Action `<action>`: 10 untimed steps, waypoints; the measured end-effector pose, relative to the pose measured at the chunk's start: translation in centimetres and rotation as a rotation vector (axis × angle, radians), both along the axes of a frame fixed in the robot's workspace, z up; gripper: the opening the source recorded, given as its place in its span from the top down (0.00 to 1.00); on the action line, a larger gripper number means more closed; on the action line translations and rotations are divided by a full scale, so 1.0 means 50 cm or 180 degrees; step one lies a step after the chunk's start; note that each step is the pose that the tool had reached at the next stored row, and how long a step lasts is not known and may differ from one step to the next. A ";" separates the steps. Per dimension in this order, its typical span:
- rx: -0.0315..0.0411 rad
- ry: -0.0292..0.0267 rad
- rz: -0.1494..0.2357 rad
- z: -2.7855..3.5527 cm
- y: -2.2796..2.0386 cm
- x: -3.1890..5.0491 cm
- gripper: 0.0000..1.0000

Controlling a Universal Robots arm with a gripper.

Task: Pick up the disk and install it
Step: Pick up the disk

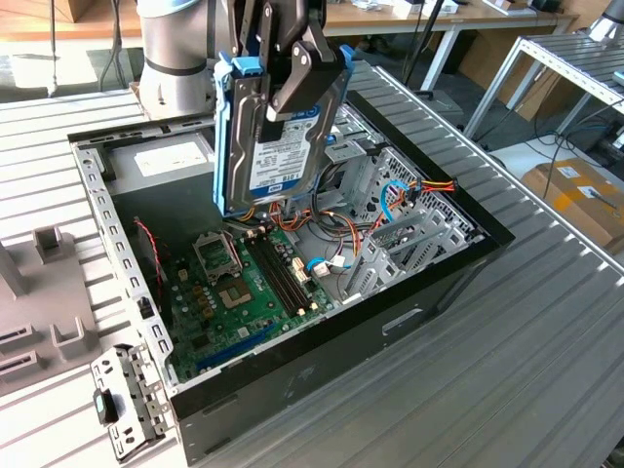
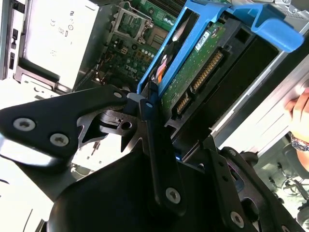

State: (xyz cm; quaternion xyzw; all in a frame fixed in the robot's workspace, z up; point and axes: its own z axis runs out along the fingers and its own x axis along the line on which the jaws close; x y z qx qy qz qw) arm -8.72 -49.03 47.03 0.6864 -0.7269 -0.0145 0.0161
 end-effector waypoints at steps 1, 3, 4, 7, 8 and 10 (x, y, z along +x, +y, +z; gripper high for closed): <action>0.0000 0.0000 0.0000 0.000 -0.0012 0.000 0.64; 0.0000 0.0000 0.0000 0.000 -0.0039 0.000 0.64; 0.0000 0.0000 0.0000 0.000 -0.0049 0.000 0.64; 0.0000 0.0000 0.0000 0.000 -0.0103 0.000 0.64; 0.0000 0.0000 0.0000 0.000 -0.0114 0.000 0.64; 0.0000 0.0000 0.0000 0.000 -0.0142 0.001 0.64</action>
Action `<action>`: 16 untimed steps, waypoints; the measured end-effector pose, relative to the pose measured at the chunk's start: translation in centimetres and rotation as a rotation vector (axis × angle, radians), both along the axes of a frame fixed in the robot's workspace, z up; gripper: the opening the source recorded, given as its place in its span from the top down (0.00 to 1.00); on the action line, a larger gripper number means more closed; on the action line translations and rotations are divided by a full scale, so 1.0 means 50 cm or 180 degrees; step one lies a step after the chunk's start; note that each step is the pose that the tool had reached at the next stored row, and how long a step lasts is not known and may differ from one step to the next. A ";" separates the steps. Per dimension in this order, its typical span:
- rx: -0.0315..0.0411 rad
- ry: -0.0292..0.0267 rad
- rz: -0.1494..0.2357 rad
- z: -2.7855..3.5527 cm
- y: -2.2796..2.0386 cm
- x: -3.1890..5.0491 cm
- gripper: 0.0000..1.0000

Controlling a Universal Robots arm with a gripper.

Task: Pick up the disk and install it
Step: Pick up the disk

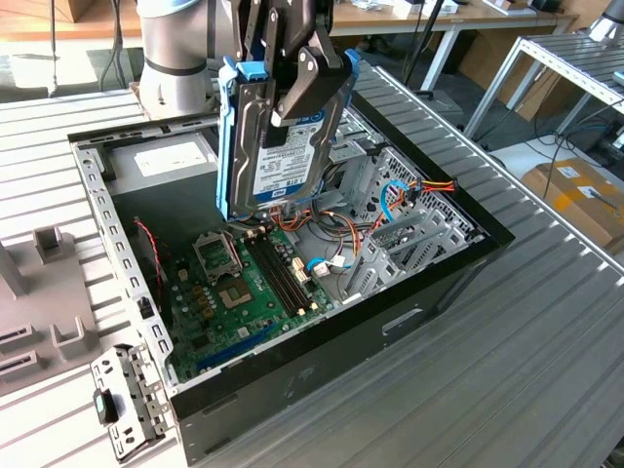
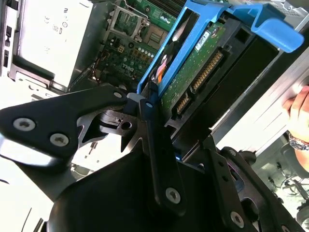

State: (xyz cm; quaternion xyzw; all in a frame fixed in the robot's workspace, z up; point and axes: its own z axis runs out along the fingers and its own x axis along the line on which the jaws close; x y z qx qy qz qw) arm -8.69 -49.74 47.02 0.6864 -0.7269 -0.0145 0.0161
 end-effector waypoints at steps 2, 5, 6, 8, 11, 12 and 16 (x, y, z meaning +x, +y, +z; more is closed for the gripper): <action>0.0000 0.0000 0.0000 0.000 -0.0027 0.000 0.64; 0.0000 0.0000 0.0000 0.000 -0.0084 0.000 0.64; 0.0000 0.0000 0.0000 0.000 -0.0095 0.000 0.64; 0.0000 0.0000 0.0000 0.000 -0.0130 0.001 0.64; 0.0000 0.0000 0.0000 0.000 -0.0181 0.001 0.64; 0.0000 0.0000 0.0000 0.000 -0.0203 0.001 0.64; 0.0000 0.0000 0.0000 0.000 -0.0299 0.001 0.64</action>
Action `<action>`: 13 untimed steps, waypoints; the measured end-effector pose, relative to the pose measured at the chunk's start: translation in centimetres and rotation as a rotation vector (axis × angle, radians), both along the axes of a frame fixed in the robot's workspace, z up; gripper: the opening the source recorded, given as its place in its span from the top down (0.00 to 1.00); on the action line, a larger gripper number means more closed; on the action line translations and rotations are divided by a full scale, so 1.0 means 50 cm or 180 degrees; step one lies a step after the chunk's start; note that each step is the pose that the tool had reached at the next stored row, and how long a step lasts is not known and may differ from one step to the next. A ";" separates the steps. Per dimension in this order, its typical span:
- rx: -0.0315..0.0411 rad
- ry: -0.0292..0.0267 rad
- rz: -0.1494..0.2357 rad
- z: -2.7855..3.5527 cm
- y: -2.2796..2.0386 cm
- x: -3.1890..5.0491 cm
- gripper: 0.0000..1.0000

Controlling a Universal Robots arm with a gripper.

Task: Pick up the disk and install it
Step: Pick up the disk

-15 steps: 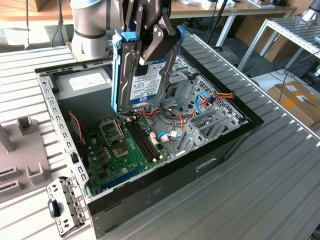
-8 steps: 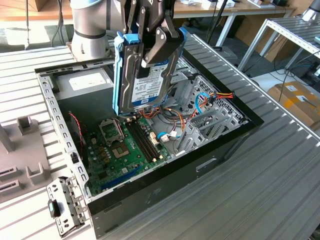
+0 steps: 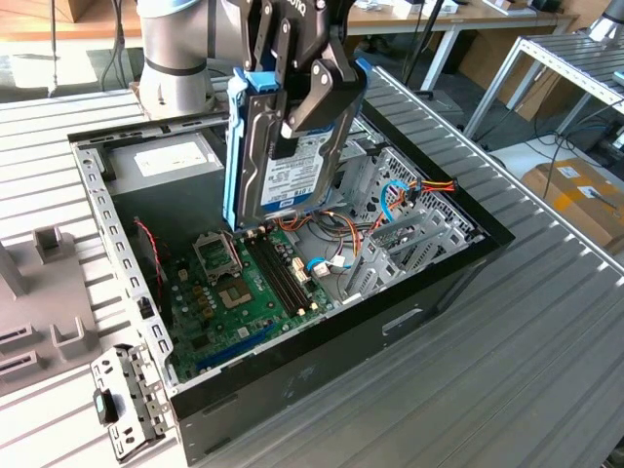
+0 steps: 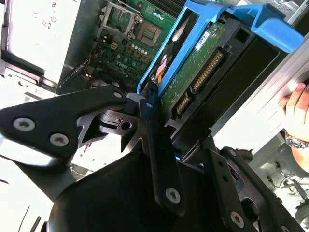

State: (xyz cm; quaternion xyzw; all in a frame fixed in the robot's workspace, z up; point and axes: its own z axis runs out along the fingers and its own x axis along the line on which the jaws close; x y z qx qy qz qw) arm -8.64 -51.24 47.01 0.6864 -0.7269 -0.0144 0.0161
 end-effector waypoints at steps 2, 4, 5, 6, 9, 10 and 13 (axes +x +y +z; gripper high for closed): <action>0.0000 0.0000 0.0000 0.000 -0.0032 0.000 0.64; 0.0000 0.0000 0.0000 0.000 -0.0075 0.000 0.64; 0.0000 0.0000 0.0000 0.000 -0.0106 0.000 0.64; 0.0000 0.0000 0.0000 0.000 -0.0127 0.000 0.64; 0.0000 0.0000 0.0000 0.000 -0.0195 0.000 0.64; 0.0000 0.0000 0.0000 0.000 -0.0215 0.000 0.64; 0.0000 0.0000 0.0000 0.000 -0.0278 0.000 0.64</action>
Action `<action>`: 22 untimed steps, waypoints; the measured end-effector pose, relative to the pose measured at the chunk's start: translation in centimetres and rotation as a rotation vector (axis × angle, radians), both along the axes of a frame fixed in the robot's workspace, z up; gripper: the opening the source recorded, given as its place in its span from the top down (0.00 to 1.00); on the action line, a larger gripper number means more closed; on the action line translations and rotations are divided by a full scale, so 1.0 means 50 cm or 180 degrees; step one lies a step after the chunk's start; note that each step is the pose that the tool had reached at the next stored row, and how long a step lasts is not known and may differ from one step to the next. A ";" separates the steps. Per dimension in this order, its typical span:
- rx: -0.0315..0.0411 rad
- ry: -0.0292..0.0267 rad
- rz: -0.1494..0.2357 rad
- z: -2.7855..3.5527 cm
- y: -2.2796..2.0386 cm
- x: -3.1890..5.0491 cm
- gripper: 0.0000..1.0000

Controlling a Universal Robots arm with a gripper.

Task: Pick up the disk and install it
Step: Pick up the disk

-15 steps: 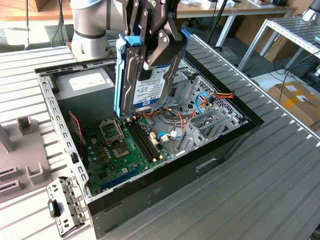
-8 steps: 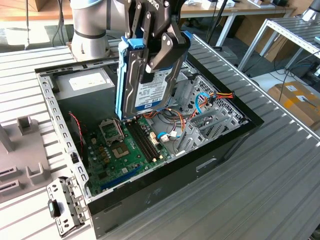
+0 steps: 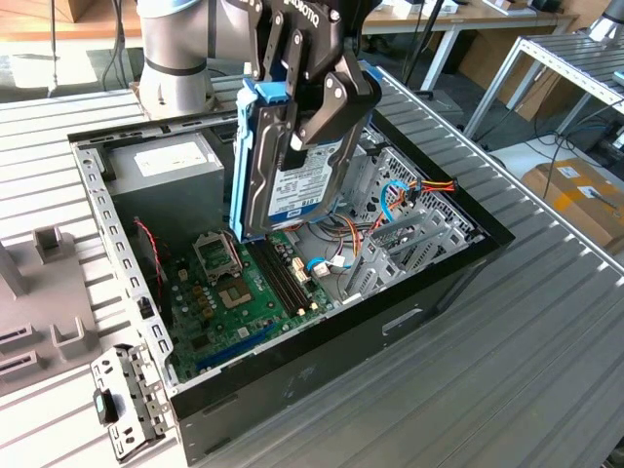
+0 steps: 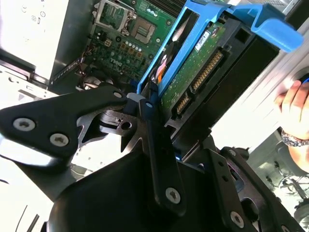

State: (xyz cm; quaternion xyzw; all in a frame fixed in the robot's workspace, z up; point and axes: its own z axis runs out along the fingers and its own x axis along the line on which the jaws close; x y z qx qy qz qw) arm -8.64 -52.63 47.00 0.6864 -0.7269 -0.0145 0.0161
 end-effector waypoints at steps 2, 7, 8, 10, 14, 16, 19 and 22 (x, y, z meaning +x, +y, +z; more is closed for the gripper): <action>0.0000 0.0000 0.0000 0.000 -0.0047 0.000 0.64; 0.0000 0.0000 0.0000 0.000 -0.0163 0.000 0.64; 0.0000 0.0000 0.0000 0.000 -0.0192 0.000 0.64; 0.0000 0.0000 0.0000 0.000 -0.0239 0.000 0.64; 0.0000 0.0000 0.0000 0.000 -0.0316 0.000 0.64; 0.0000 0.0000 0.0000 0.000 -0.0355 0.000 0.64; 0.0000 0.0000 0.0000 0.000 -0.0405 0.000 0.64; 0.0000 0.0000 0.0000 0.000 -0.0451 0.001 0.64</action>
